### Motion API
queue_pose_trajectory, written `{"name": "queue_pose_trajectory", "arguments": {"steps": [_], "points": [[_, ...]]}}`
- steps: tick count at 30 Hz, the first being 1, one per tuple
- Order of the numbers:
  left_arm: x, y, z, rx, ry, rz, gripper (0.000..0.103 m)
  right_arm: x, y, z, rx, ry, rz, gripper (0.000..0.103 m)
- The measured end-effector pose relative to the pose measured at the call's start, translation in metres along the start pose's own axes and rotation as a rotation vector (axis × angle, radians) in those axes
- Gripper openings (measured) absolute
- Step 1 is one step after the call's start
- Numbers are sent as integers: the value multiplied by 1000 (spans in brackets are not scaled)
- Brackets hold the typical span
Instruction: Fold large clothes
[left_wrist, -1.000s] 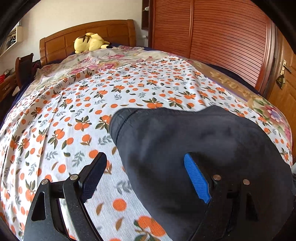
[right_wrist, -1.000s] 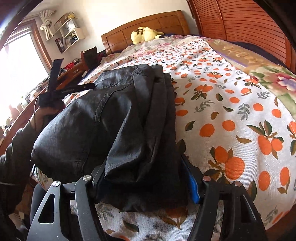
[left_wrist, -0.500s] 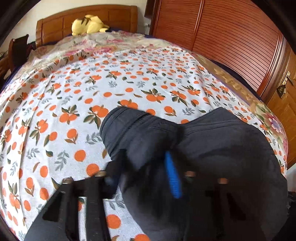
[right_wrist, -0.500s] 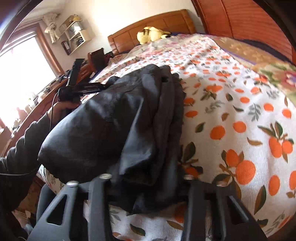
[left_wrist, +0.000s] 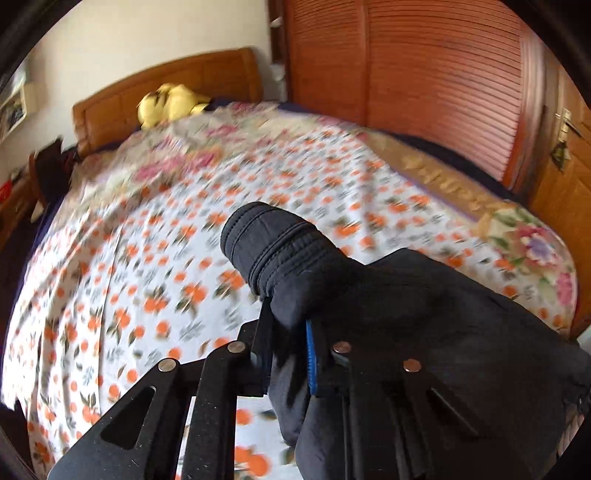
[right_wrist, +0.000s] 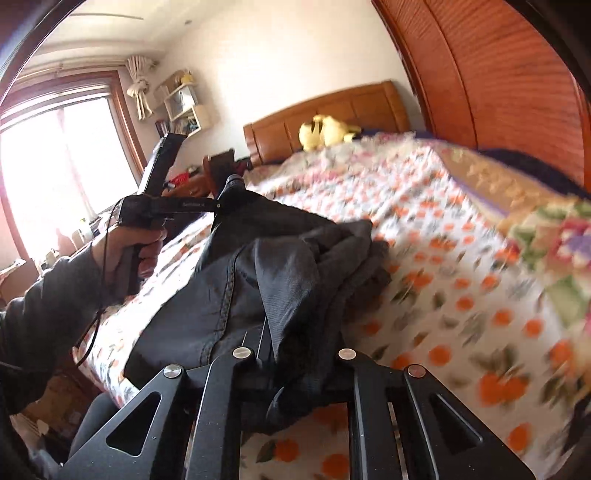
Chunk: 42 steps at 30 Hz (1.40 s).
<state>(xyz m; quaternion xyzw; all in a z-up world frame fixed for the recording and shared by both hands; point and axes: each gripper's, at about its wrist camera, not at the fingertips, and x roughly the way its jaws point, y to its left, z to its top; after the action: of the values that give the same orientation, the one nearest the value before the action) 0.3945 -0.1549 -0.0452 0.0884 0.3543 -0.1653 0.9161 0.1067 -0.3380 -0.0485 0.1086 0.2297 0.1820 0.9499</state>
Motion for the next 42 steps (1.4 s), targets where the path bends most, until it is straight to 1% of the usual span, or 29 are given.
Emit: {"name": "queue_pose_trajectory", "arguments": {"steps": [2,6,8,10,13,17,19,21,23,26,28,29,30,31,32,33,34,36,38,40,42], "points": [[-6,-27,15,23,-29,-20,15,-13,-13,10,-20,-26,-31,14],[-4,-88,50,74,-87,-63,15,-50,-52,30,-47,-73,-148,14],[2,-120,69,93,-104,-105,15,-74,-75,40,-50,-88,-216,14],[6,-159,91,100,-124,-168,15,-100,-98,50,-65,-105,-300,14],[11,-209,111,127,-161,-227,15,-136,-133,63,-63,-120,-417,14],[27,-257,121,160,-142,-297,15,-177,-177,71,-29,-119,-550,14],[36,-278,120,195,-136,-311,15,-192,-193,68,6,-107,-586,14],[36,-296,116,231,-142,-316,15,-201,-209,60,53,-90,-600,15],[38,-303,111,252,-136,-310,15,-206,-223,48,106,-67,-601,17],[39,-305,106,274,-119,-296,16,-207,-239,36,158,-31,-646,25],[34,-305,104,284,-117,-287,16,-209,-241,34,174,-18,-681,39],[31,-302,102,285,-122,-289,18,-211,-241,34,171,-16,-711,42],[26,-298,100,286,-136,-290,19,-214,-240,35,169,-22,-737,48],[20,-296,98,289,-155,-285,26,-219,-236,37,166,-30,-758,52],[12,-290,96,286,-177,-283,37,-219,-231,42,159,-38,-777,53],[7,-286,95,280,-188,-294,43,-219,-226,46,147,-46,-798,54],[-2,-278,93,261,-196,-314,45,-208,-220,52,134,-51,-811,54],[-9,-268,88,239,-189,-335,55,-202,-210,55,95,-58,-825,55],[-20,-258,79,216,-199,-357,83,-193,-197,57,51,-64,-843,55],[-32,-247,68,207,-211,-364,86,-177,-182,52,8,-76,-841,55],[-40,-240,57,206,-213,-368,87,-169,-169,44,-21,-85,-808,55]]}}
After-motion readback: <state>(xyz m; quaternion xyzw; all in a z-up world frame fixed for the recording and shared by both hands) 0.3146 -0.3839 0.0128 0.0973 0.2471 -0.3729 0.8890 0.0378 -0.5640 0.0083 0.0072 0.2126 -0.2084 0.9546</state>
